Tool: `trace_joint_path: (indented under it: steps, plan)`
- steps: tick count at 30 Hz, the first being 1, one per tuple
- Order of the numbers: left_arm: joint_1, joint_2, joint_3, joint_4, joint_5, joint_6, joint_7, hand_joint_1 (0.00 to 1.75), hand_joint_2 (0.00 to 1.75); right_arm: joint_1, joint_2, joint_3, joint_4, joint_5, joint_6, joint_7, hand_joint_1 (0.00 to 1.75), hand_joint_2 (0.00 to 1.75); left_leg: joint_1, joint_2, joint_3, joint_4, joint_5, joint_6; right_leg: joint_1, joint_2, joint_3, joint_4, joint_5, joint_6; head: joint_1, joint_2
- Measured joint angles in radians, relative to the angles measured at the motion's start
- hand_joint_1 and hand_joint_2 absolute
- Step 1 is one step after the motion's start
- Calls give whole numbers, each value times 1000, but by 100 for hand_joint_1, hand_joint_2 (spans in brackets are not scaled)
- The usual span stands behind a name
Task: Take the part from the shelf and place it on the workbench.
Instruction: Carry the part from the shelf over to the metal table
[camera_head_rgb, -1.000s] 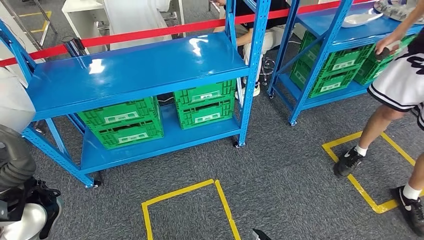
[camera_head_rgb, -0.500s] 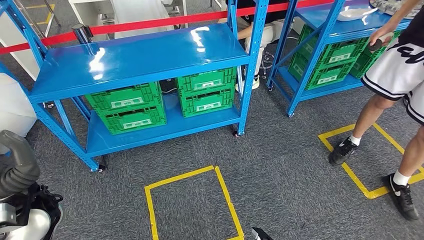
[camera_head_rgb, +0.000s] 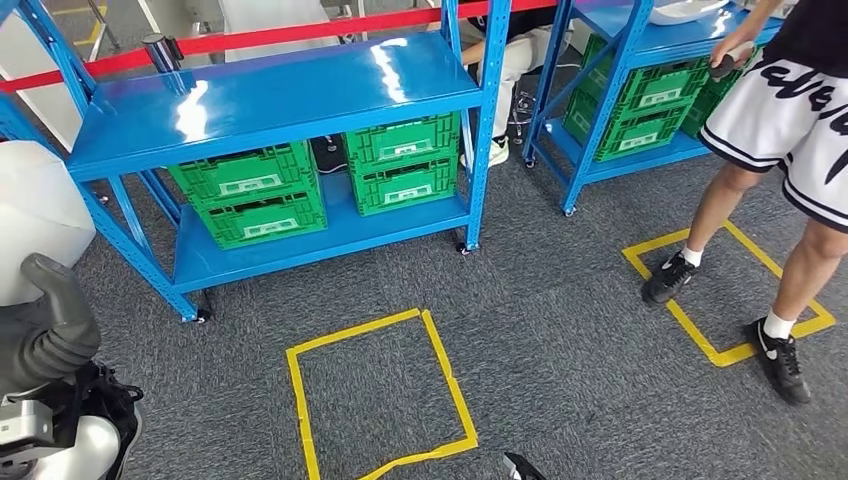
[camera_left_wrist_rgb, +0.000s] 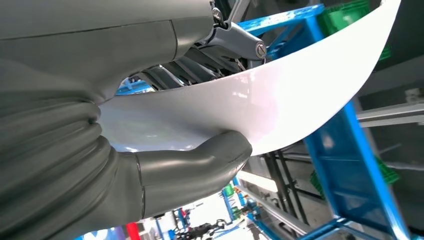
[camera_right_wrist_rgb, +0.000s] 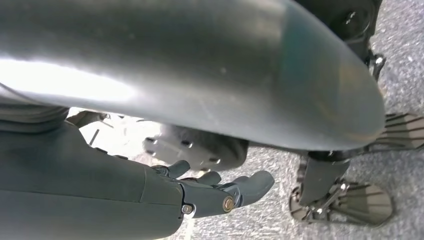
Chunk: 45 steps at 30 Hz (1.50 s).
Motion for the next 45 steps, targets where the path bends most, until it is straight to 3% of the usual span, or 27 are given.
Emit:
trace_joint_path:
  steps: [2, 4, 5, 7, 8, 10, 12, 14, 15, 17, 19, 20, 21, 22, 24, 26, 27, 29, 30, 32, 34, 36, 38, 40, 42, 44, 45]
  plan:
    - [0, -2, 0, 0, -4, -4, 6, 175, 175, 1, 0, -2, 0, -2, 0, 1, 0, 0, 4, -3, -21, 58, -76, -11, -4, -5, -24, -4, 26, -12, -3, 0]
    - [-1, -5, 0, 0, -9, -12, 13, 175, 175, 1, 0, -5, 0, -3, 0, 1, 0, 0, 7, -4, -43, 177, -175, -20, -4, -6, -55, -2, 52, -15, -5, 0]
    - [-1, -7, 0, 1, -11, -15, 16, 175, 175, 1, 0, -6, 0, -4, 0, 1, 0, 0, 9, -4, -47, 232, -195, -23, -4, -7, -71, -1, 65, -14, -5, 0]
    - [-1, -10, 0, 3, -13, -19, 21, 175, 175, 1, 0, -9, 0, -4, 0, 1, 0, 0, 12, -4, -18, 265, -165, -26, -4, -8, -106, 2, 91, -10, -5, 0]
    - [-1, -12, 0, 3, -14, -20, 22, 175, 175, 1, 0, -9, 0, -5, 0, 1, 0, 0, 13, -5, 22, 231, -137, -26, -4, -8, -122, 4, 104, -7, -5, 0]
    - [-5, -17, 0, 2, -14, -23, 23, 175, 175, 1, 0, -10, 0, -5, 0, 2, 0, 0, 13, -7, 135, 87, -131, -20, -3, -8, -146, 8, 125, 2, -4, 0]
    - [-10, -21, 0, 1, -15, -25, 23, 175, 175, 1, 0, -10, 0, -5, 0, 3, 0, 0, 7, -9, 203, -24, -163, -8, -4, -7, -157, 7, 146, 13, -3, 0]
    - [-13, -24, 0, 1, -15, -30, 25, 175, 175, 3, 0, -10, 0, -6, 0, 1, 0, 0, 2, -8, 198, -47, -159, 10, -8, -7, -165, 3, 166, 27, -4, 0]
    - [-14, -25, 0, 2, -16, -34, 27, 175, 175, 5, 0, -10, 0, -6, 0, -2, 0, 0, 1, -6, 189, -48, -147, 21, -11, -6, -172, 8, 159, 33, -5, 0]
    - [-17, -29, 0, 3, -15, -42, 33, 175, 175, 7, 0, -10, 0, -6, 0, -14, 0, 0, 2, -2, 165, -50, -121, 38, -13, -2, -198, 66, 87, 41, -4, 0]
    - [-18, -32, 0, 5, -14, -51, 37, 175, 175, 6, 0, -10, 0, -6, 0, -22, 0, 0, 0, -1, 134, -48, -95, 44, -12, 1, -228, 188, -16, 43, -1, 0]
    - [-18, -33, 0, 6, -12, -55, 38, 175, 175, 6, 0, -10, 0, -6, 0, -22, 0, 0, 0, -1, 117, -46, -83, 45, -12, 2, -236, 246, -41, 44, -1, 0]
    - [-18, -33, 0, 9, -9, -58, 38, 175, 175, 6, 0, -10, 0, -6, 0, -23, 0, 0, -1, -1, 99, -43, -71, 44, -12, 2, -233, 284, -42, 43, -1, 0]
    - [-18, -34, 0, 11, -6, -60, 38, 175, 175, 6, -1, -10, 0, -6, 0, -23, 0, 0, -1, -1, 80, -38, -61, 42, -12, 2, -215, 291, -22, 42, -1, 0]
    - [-18, -34, 0, 14, 0, -62, 38, 175, 175, 6, -1, -10, 0, -6, 0, -23, 0, 0, -1, -1, 44, -24, -42, 37, -12, 2, -129, 205, 23, 39, -1, 0]
    - [-19, -34, 1, 14, 3, -63, 37, 175, 175, 3, -2, -10, 0, -6, 0, -21, 0, 0, -2, -1, 19, -10, -27, 27, -8, 3, -29, 67, 9, 32, 0, 0]
    - [-19, -34, 2, 14, 5, -64, 37, 175, 175, 2, -2, -10, 0, -6, 0, -21, 0, 0, -2, 0, 13, -8, -19, 21, -6, 3, -3, 24, -6, 28, 1, 0]
    - [-20, -34, 2, 16, 9, -66, 44, 175, 175, 3, -1, -10, 0, -6, 0, -22, 0, 0, -1, 1, 8, -11, -4, 9, -4, 3, -1, 0, -10, 16, 2, 0]
    - [-20, -34, 3, 17, 12, -66, 49, 175, 175, 3, -1, -10, 0, -6, -1, -22, 0, 0, 0, 0, 3, -10, -4, 3, -5, 2, -7, -3, -2, 9, 2, 0]
    - [-20, -34, 8, 21, 17, -63, 59, 175, 175, 4, -1, -10, 0, -7, -3, -21, 0, 0, 2, -3, -15, 28, -51, -8, -9, -2, -22, -8, 16, -6, 0, 0]
    - [-20, -34, 14, 25, 19, -58, 64, 175, 175, 4, -1, -11, 0, -8, -4, -21, 0, 0, 5, -4, -46, 140, -140, -16, -10, -3, -41, -8, 32, -12, -2, 0]
    - [-19, -34, 17, 30, 19, -54, 66, 175, 175, 5, -1, -11, 0, -9, -4, -21, 0, 0, 7, -4, -64, 243, -177, -21, -10, -4, -60, -7, 48, -11, -2, 0]
    - [-18, -34, 18, 33, 20, -53, 66, 175, 175, 6, -1, -11, 0, -9, -4, -21, 0, 0, 7, -4, -24, 226, -145, -19, -10, -5, -76, -4, 60, -7, -2, 0]
    - [-19, -34, 18, 34, 20, -52, 66, 175, 175, 6, -1, -11, 0, -9, -4, -21, 0, 0, 5, -5, 74, 94, -112, -11, -9, -5, -87, -2, 70, -1, -2, 0]
    - [-20, -35, 21, 34, 21, -51, 66, 175, 175, 5, -1, -11, 0, -9, -4, -22, 0, 0, 0, -7, 143, -13, -114, -2, -8, -5, -96, 0, 79, 9, -2, 0]
    - [-20, -38, 25, 34, 26, -48, 65, 175, 175, 5, -1, -11, 0, -12, -4, -23, 0, 0, -2, -8, 151, -42, -121, 4, -7, -6, -100, -2, 87, 17, -1, 0]
    - [-19, -39, 28, 33, 29, -46, 62, 175, 175, 5, -1, -11, 0, -13, -3, -23, 0, 0, -2, -9, 150, -47, -119, 5, -6, -6, -101, -5, 90, 10, -1, 0]
